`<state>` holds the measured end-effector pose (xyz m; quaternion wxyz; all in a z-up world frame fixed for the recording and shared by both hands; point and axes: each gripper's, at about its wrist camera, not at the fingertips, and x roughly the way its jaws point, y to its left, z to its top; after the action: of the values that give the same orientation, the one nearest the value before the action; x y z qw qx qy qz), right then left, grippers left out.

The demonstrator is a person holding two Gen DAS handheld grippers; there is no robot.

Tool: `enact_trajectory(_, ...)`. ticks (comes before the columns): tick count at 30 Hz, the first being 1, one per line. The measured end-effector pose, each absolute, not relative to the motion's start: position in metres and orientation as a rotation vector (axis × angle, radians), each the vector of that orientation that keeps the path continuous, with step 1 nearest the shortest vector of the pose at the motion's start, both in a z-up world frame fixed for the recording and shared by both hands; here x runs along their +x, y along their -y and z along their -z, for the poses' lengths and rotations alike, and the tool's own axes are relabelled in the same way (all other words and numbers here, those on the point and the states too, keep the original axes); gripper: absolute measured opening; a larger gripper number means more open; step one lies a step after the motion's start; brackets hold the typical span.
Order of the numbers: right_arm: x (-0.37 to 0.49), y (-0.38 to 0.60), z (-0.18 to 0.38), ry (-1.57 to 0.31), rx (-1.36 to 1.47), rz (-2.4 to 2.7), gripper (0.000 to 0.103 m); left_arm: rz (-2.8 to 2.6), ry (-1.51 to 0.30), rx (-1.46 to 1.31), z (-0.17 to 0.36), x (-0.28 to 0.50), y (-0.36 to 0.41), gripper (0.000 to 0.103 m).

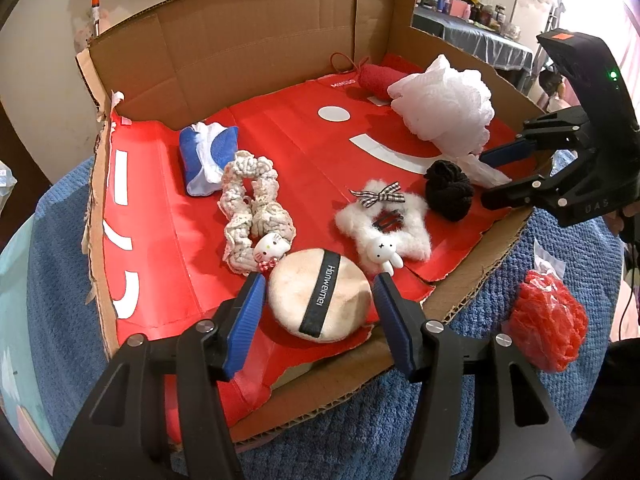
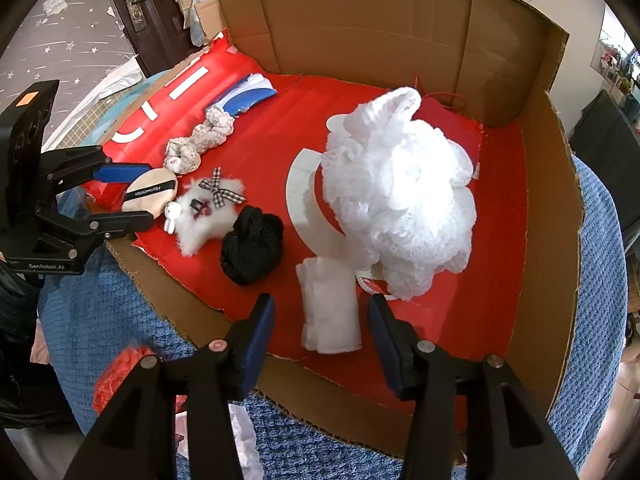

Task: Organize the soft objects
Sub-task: 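Open the left tool to release the beige powder puff on the box floor, then lift both tools out of the box toward the red mesh ball and white packet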

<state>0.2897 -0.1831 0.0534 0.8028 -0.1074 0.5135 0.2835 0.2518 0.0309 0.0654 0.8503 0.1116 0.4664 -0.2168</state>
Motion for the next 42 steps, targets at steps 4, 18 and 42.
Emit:
enact_trajectory(4, 0.290, 0.182, -0.052, -1.102, -0.232, -0.610, 0.055, 0.455, -0.981, 0.234, -0.065, 0.252, -0.031, 0.056)
enact_trajectory(18, 0.288, 0.184, -0.055, -1.096, -0.218, -0.609, 0.055, 0.470, -0.953, 0.212, -0.074, 0.245, -0.031, 0.070)
enact_trajectory(42, 0.180, 0.212, -0.143, -0.753, -0.058, -0.545, 0.096, 0.394, -0.638, 0.010, -0.137, 0.127, -0.034, 0.092)
